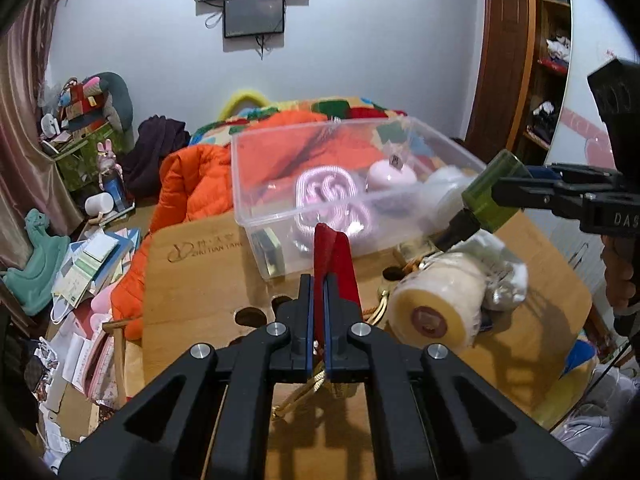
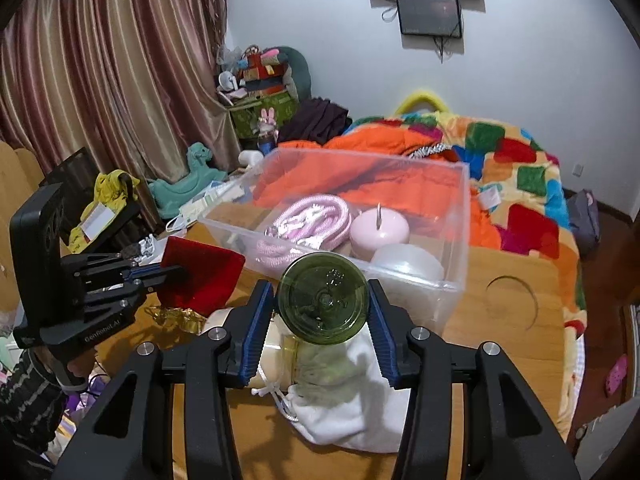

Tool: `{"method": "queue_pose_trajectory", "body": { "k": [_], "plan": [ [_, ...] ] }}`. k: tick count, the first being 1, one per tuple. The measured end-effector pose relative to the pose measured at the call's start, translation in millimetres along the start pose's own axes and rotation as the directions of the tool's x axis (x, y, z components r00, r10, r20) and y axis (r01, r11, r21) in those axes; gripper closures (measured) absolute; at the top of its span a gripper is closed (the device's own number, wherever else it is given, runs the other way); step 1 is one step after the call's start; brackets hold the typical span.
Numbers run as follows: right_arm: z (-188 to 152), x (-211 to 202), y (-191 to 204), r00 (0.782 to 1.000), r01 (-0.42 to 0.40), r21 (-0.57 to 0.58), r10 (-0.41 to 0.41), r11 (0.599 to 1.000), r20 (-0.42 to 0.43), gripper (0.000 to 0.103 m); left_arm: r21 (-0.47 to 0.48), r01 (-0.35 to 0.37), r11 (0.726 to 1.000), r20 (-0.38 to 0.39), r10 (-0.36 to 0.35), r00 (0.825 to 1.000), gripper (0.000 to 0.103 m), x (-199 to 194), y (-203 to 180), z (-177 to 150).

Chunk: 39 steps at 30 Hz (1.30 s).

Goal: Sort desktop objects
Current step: 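Grasp the red velvet pouch with the left gripper while the right grasps the green glass jar, then carry the red pouch and green jar into the clear box and release both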

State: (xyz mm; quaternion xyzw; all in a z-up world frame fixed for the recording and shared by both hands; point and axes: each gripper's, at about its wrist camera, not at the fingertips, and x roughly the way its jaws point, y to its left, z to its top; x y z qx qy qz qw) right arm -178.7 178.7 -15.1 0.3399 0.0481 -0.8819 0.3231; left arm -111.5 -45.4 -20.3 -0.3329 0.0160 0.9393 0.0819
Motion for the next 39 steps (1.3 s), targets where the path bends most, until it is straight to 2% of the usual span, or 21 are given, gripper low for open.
{"method": "queue_pose_trajectory", "body": {
  "k": [11,20,29,33,39],
  "plan": [
    [17.9,-30.2,1.7,0.997,0.03,-0.017,-0.029,0.999,0.076,0.062,-0.026,0.003,1.0,0.119,0.0,0.993,0.101,-37.1,8.1,30.7],
    [39.6,-31.3,-3.7,0.992,0.034,-0.008,-0.033,0.999,0.123,0.063,-0.036,0.011,0.999,0.188,-0.004,0.982,0.101,-41.3,14.0,60.4],
    [63.1,-2.7,-11.8,0.99,0.026,0.017,-0.028,1.0,0.135,0.063,-0.063,0.001,0.998,0.195,0.012,0.981,0.101,-15.7,24.0,84.2],
    [67.5,17.0,-8.6,0.994,0.013,0.01,-0.014,1.0,0.112,0.063,-0.062,-0.034,0.997,0.182,0.045,0.982,0.101,4.0,24.6,89.0],
    [64.6,53.1,-3.0,0.999,0.002,-0.025,-0.001,1.0,0.051,0.063,-0.059,-0.045,0.997,0.129,0.052,0.99,0.101,39.4,25.5,88.7]
  ]
}}
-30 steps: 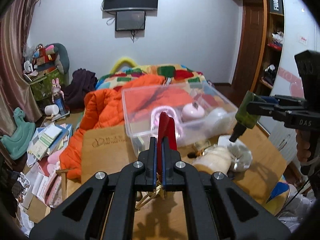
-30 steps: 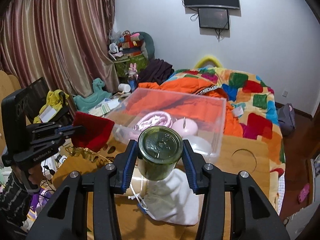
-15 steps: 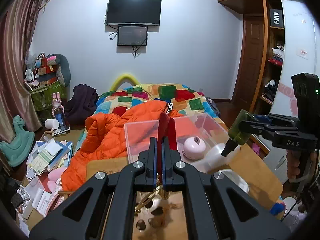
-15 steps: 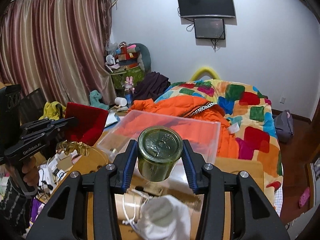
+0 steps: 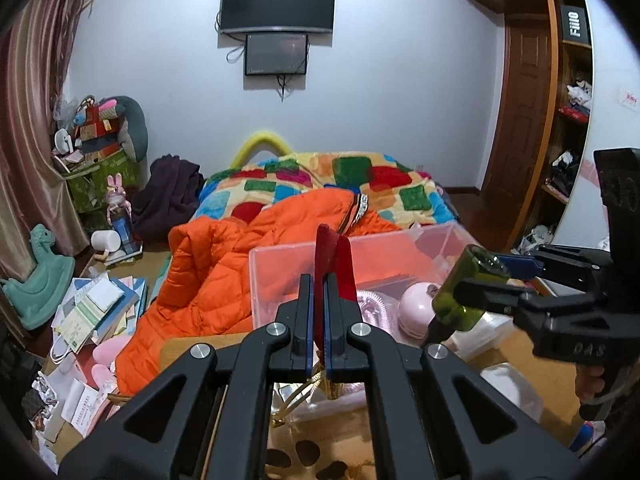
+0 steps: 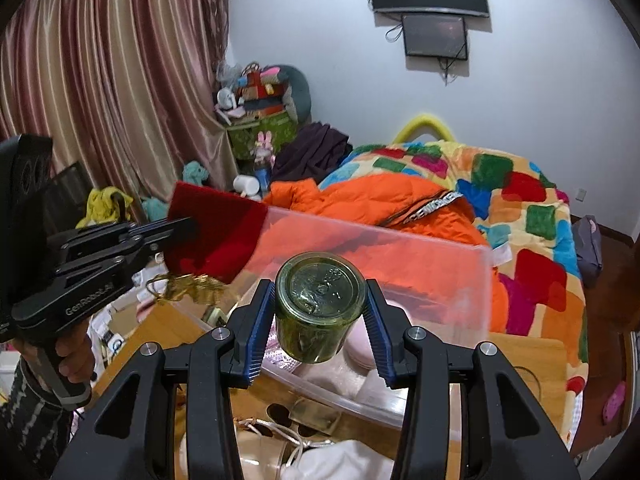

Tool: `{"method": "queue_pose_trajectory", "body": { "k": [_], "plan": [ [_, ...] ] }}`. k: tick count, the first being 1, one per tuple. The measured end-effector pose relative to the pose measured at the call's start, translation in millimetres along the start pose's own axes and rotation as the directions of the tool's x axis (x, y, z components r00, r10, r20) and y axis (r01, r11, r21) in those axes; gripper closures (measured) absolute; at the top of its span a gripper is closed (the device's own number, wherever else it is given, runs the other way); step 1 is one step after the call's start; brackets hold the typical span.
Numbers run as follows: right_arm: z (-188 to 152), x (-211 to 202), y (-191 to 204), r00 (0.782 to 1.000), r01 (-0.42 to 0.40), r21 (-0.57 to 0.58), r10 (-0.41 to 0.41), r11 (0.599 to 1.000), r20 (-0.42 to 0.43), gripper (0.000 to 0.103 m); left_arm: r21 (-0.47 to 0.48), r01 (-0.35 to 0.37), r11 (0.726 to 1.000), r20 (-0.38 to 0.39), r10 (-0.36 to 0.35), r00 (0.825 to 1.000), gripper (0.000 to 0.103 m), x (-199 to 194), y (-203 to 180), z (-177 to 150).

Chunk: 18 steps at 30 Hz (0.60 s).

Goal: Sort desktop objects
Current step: 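Carry the red pouch and green jar into the clear box and release both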

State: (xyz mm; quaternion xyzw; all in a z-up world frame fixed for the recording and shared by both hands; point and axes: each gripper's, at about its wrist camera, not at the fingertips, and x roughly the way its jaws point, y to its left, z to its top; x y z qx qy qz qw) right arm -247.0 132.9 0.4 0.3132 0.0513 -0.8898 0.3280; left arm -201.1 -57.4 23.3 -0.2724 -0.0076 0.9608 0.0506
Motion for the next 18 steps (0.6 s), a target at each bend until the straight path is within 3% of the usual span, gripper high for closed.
{"method": "queue_pose_trajectory", "body": {
  "k": [11,18],
  "plan": [
    [-1.1,31.2,-7.3,0.999,-0.013,-0.015,0.012,1.0,-0.046,0.062,-0.025,0.018,1.0,-0.093,-0.021,0.995,0.101,43.2,5.7,-10.2],
    [0.8,49.6,-5.7,0.997,0.035,-0.047,-0.038,0.998,-0.07,0.062,-0.008,0.014,1.0,-0.113,-0.015,0.994,0.098,50.1,1.3,-12.9]
  ]
}}
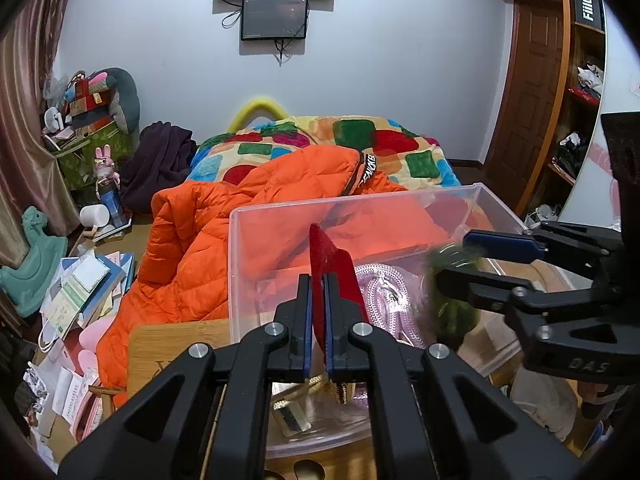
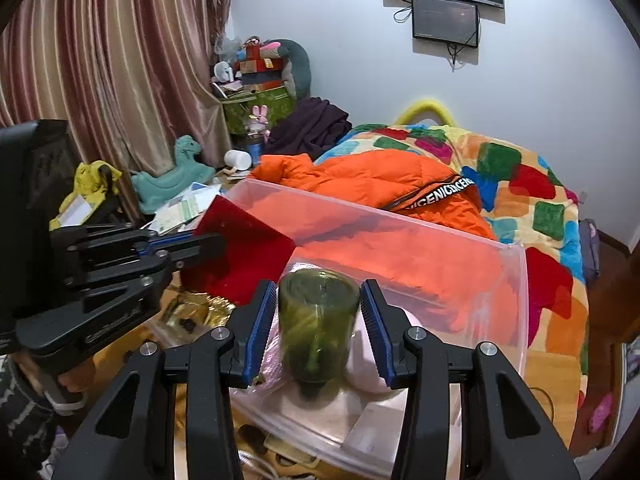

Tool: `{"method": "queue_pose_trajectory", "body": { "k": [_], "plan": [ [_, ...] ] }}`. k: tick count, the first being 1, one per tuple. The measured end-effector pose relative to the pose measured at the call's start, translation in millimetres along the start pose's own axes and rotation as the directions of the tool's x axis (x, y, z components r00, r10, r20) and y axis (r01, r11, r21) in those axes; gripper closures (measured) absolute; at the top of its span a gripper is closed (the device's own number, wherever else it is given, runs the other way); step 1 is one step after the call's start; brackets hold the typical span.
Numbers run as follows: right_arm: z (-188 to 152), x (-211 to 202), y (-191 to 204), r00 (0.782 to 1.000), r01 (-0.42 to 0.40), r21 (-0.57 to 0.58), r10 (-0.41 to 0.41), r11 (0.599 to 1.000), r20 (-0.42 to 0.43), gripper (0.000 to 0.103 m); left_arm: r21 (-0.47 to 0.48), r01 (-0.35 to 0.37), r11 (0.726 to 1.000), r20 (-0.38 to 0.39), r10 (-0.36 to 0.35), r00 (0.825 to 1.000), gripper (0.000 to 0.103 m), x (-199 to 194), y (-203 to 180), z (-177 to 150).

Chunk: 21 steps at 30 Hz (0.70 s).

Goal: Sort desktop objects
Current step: 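Carry the red pouch and green jar into the clear box and release both, then withdraw both grippers from the box toward the tasseled bead and white cloth bag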

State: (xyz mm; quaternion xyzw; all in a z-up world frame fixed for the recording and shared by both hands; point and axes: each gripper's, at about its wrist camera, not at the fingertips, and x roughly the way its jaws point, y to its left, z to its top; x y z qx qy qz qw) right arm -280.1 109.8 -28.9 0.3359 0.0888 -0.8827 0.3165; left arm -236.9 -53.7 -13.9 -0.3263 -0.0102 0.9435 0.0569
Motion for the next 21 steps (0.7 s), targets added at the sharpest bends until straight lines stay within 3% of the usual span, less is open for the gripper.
{"method": "queue_pose_trajectory", "body": {
  "k": [6,8,12,14,16,21],
  "plan": [
    [1.4,-0.6,-1.4,1.0,0.019,0.01,-0.019,1.0,-0.004,0.058,0.0,-0.006,1.0,0.012,0.006,1.0,0.085,-8.0,1.4,2.5],
    [1.5,-9.5,-1.4,1.0,0.025,0.01,-0.025,1.0,0.009,0.051,-0.006,-0.008,1.0,0.029,0.008,1.0,0.073,-15.5,1.9,4.6],
    [0.6,-37.1,-2.0,0.997,0.049,0.025,-0.051,0.998,0.058,0.033,-0.006,0.002,1.0,0.059,-0.002,0.998,0.071,-33.8,0.2,8.6],
    [-0.3,-49.6,-2.1,0.995,0.06,0.028,-0.062,0.998,0.075,0.025,-0.004,-0.008,1.0,0.075,0.009,0.997,0.055,-44.0,-1.7,9.1],
    [-3.5,-64.6,-3.0,0.992,0.076,0.037,-0.079,0.996,0.094,0.02,-0.005,-0.013,1.0,0.098,0.013,0.995,0.046,-57.1,-2.5,8.4],
    [-16.4,-95.5,-3.5,0.99,0.075,0.069,-0.083,0.995,0.114,0.018,-0.006,-0.032,0.999,0.13,0.033,0.991,0.035,-83.7,-1.8,3.3]
  ]
}}
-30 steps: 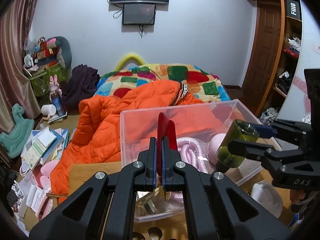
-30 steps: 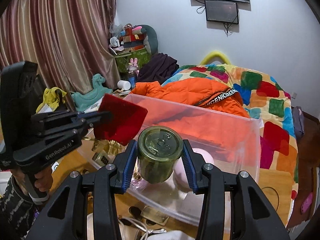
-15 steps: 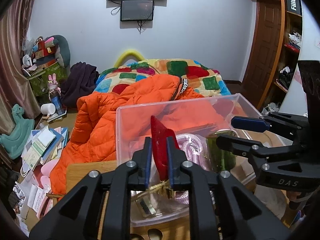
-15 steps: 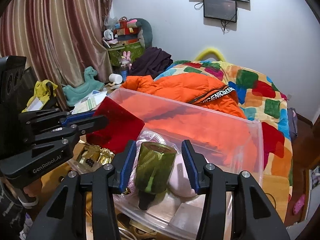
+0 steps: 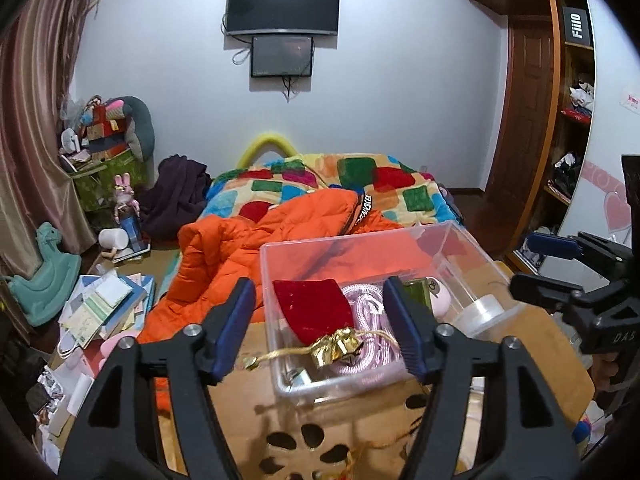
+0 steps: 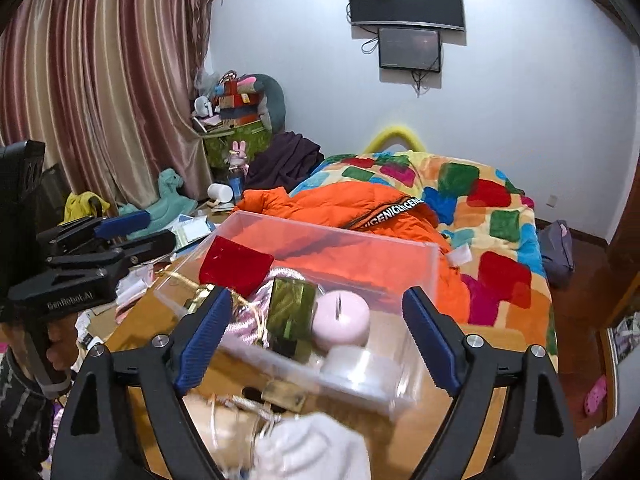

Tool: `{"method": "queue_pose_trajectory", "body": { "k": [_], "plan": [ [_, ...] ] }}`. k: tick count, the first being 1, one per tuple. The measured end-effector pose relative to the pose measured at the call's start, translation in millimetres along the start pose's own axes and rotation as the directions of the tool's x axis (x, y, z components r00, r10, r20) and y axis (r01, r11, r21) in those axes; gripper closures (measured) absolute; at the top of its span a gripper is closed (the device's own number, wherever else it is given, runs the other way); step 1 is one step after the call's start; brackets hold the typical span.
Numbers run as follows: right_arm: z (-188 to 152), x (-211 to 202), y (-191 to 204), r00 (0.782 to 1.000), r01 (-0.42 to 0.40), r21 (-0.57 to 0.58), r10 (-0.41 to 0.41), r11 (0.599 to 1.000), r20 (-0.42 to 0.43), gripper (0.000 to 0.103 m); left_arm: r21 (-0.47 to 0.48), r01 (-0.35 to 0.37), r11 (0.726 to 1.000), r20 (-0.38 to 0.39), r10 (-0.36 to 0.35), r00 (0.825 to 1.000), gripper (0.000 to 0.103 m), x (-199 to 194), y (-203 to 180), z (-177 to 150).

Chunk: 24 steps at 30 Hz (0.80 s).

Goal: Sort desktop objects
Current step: 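Withdraw both grippers from the box toward the tasseled bead and white cloth bag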

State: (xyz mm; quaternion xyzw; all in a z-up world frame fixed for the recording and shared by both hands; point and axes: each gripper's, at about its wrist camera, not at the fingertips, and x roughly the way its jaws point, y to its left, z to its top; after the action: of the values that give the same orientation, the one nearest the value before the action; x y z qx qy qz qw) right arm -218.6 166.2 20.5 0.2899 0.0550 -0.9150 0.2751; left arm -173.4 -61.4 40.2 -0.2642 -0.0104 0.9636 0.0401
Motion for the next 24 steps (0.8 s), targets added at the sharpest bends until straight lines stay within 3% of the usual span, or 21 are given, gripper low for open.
{"method": "queue_pose_trajectory", "body": {
  "k": [12,24],
  "plan": [
    [-48.6,-38.0,-6.7,0.999,0.027,0.047,-0.026,0.999,-0.022,0.018,0.007,-0.048,0.999,-0.051,0.048,0.998,0.031,-33.0,11.3,-46.8],
    [-119.6,-32.0,-11.7,0.992,0.026,0.08,-0.015,0.996,-0.125,0.018,-0.035,-0.016,0.999,-0.205,0.009,0.979,0.031,-21.2,8.9,-111.1]
  ]
}}
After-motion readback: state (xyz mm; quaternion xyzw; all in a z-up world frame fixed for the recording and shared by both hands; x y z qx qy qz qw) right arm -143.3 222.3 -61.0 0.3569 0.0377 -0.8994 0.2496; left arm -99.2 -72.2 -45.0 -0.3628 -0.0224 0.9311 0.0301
